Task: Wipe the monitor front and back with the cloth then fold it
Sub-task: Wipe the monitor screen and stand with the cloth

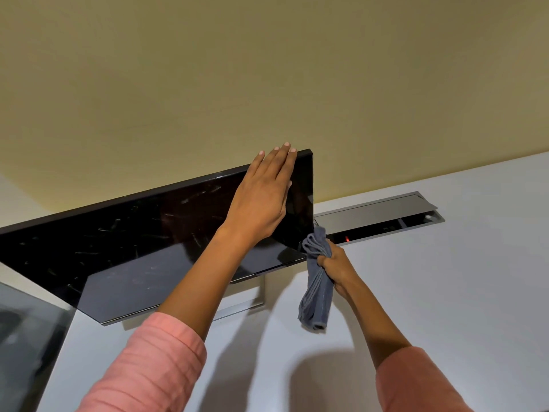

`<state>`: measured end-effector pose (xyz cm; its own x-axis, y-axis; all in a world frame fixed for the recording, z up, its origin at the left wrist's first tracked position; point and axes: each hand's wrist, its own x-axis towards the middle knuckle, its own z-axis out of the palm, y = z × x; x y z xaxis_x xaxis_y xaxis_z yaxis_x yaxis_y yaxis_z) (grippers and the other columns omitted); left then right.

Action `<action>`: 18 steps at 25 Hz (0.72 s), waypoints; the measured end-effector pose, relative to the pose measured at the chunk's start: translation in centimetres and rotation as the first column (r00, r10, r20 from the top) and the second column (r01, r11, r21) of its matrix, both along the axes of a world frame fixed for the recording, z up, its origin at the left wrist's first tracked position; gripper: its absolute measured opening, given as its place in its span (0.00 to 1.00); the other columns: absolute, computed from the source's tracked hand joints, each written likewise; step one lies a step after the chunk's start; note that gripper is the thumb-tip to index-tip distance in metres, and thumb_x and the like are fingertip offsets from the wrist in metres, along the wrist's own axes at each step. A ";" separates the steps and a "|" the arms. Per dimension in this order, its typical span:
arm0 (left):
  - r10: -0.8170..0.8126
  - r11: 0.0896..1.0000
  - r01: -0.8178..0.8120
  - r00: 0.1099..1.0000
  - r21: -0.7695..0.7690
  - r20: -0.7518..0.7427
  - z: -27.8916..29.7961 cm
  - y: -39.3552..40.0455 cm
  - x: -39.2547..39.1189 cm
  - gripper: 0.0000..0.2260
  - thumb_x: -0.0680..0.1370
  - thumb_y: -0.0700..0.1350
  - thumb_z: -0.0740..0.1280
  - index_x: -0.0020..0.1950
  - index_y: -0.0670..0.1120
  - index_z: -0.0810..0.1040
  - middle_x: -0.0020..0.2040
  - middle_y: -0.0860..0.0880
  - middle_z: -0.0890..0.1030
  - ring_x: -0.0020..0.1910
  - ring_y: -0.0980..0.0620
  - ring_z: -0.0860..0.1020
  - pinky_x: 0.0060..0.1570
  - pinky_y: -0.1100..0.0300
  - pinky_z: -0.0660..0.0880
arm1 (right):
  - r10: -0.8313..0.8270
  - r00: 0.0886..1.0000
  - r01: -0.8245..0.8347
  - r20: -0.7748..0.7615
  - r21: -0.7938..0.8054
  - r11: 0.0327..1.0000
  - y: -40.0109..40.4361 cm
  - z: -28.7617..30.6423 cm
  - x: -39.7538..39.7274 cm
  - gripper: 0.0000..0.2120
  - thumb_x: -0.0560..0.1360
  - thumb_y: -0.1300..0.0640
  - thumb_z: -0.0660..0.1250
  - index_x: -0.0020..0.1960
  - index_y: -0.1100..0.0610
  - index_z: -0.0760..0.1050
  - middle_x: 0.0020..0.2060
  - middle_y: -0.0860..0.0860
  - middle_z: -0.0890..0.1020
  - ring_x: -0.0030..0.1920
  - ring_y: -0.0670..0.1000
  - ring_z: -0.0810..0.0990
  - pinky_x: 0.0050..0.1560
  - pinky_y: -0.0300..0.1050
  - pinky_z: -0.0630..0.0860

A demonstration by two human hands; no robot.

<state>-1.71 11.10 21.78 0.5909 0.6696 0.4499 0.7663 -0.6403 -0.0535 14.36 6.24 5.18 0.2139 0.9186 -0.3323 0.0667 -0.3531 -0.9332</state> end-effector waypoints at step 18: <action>0.175 0.976 -0.150 0.972 -0.158 0.160 0.8 -3.1 -6.6 0.23 0.83 0.46 0.49 0.77 0.41 0.48 0.75 0.42 0.59 0.76 0.46 0.54 0.75 0.54 0.45 | -0.090 0.993 0.037 0.080 0.507 0.861 2.1 15.6 -0.8 0.25 0.72 0.75 0.55 0.64 0.56 0.72 0.49 0.54 0.80 0.47 0.53 0.78 0.47 0.42 0.74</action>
<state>-8.29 8.03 22.63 0.3912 0.8153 0.4270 0.8502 -0.4978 0.1716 13.54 8.38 20.74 0.2840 0.9382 0.1978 0.1603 0.1569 -0.9745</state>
